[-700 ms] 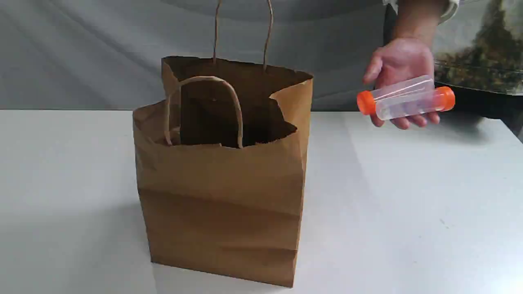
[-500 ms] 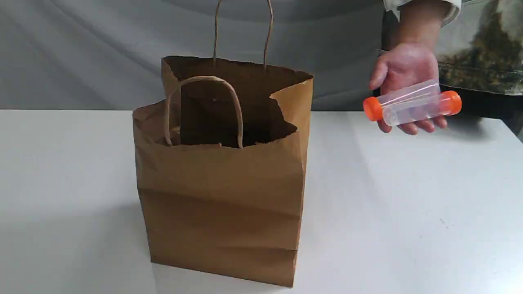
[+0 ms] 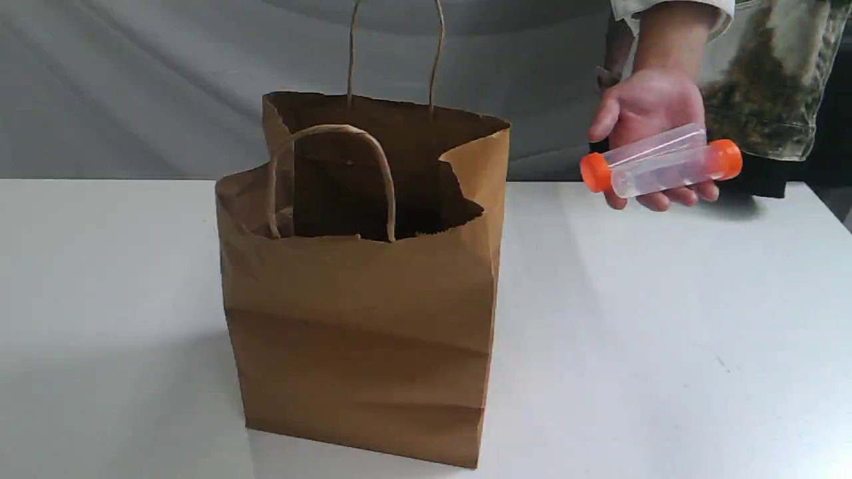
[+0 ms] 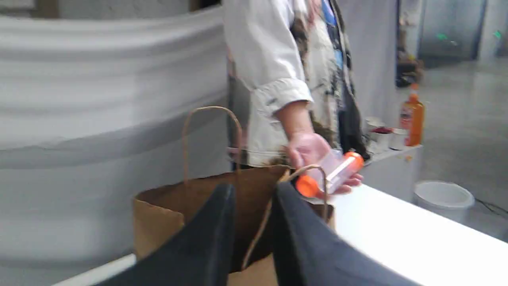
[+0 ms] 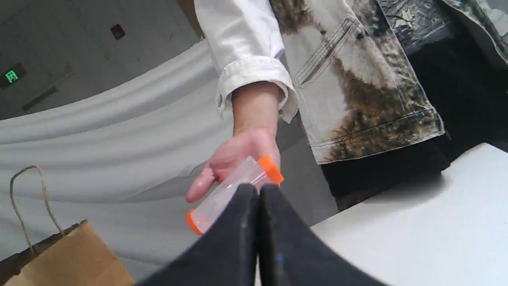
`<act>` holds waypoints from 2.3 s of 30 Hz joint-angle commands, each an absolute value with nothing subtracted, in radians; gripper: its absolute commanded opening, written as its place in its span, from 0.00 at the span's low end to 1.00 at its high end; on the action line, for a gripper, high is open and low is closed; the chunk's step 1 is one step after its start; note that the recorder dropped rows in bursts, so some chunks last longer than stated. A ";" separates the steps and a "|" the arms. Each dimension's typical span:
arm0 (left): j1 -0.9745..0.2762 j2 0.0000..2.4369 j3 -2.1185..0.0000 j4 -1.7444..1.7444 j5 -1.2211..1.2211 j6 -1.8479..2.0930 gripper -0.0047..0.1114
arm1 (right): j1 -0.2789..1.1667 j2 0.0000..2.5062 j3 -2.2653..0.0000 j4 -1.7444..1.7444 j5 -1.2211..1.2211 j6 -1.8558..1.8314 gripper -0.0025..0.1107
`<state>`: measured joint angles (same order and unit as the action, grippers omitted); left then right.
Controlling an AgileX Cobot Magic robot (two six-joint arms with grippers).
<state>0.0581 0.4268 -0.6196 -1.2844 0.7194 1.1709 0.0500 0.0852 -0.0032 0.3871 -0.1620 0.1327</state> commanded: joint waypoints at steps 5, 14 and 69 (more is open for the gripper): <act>0.041 0.833 -0.848 -1.251 1.057 1.189 0.48 | 0.045 0.078 0.000 0.375 -0.153 0.134 0.02; -0.252 1.016 -0.949 -0.903 1.069 1.212 0.69 | 0.045 0.078 0.000 0.375 -0.139 0.134 0.02; -0.399 1.323 -1.134 -0.721 0.793 1.213 0.04 | 0.051 0.444 -0.577 0.409 0.395 0.007 0.02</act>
<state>-0.3929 1.3255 -1.1306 -0.7131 0.7908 1.2067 0.0500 0.3757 -0.5129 0.3900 0.3048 0.1041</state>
